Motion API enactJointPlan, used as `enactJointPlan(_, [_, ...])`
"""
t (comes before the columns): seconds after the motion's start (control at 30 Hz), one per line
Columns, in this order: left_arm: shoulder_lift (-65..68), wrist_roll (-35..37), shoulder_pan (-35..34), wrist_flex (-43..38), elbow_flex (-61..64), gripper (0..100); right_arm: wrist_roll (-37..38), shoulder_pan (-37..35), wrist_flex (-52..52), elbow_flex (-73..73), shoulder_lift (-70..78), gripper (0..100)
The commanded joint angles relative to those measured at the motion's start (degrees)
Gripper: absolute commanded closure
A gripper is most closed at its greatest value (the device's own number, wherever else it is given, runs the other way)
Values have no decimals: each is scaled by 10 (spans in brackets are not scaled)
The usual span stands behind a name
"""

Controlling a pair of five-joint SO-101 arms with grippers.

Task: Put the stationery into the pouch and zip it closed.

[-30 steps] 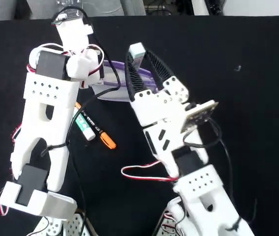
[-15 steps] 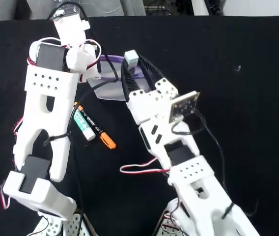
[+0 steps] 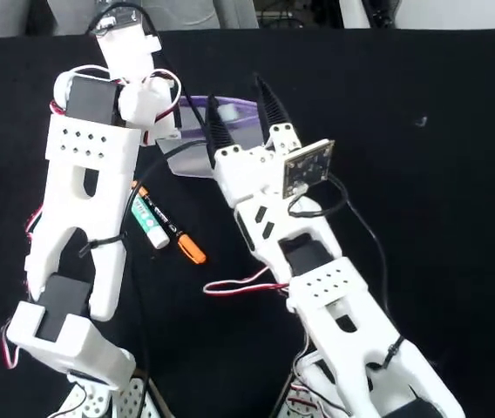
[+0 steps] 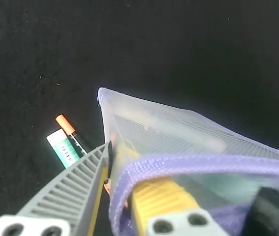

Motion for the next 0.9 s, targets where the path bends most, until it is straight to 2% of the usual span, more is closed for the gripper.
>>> enactJointPlan(0.0, [5, 3, -9, 3, -9, 971, 5, 13, 4, 27, -11, 721])
enactJointPlan(0.23, [4, 1, -73, -16, -15, 970, 5, 29, 29, 74, -143, 730])
enactJointPlan(0.33, [1, 0, -111, -33, -15, 970, 5, 44, 109, 65, -220, 730])
enactJointPlan(0.57, [4, 0, -192, -33, -53, 970, 1, 59, 380, -23, -371, 730])
enactJointPlan(0.67, [5, 0, -218, -33, -63, 970, 0, 37, 424, -36, -382, 730])
enactJointPlan(0.87, [5, 0, -262, -39, -64, 970, 1, -17, 429, -36, -321, 730])
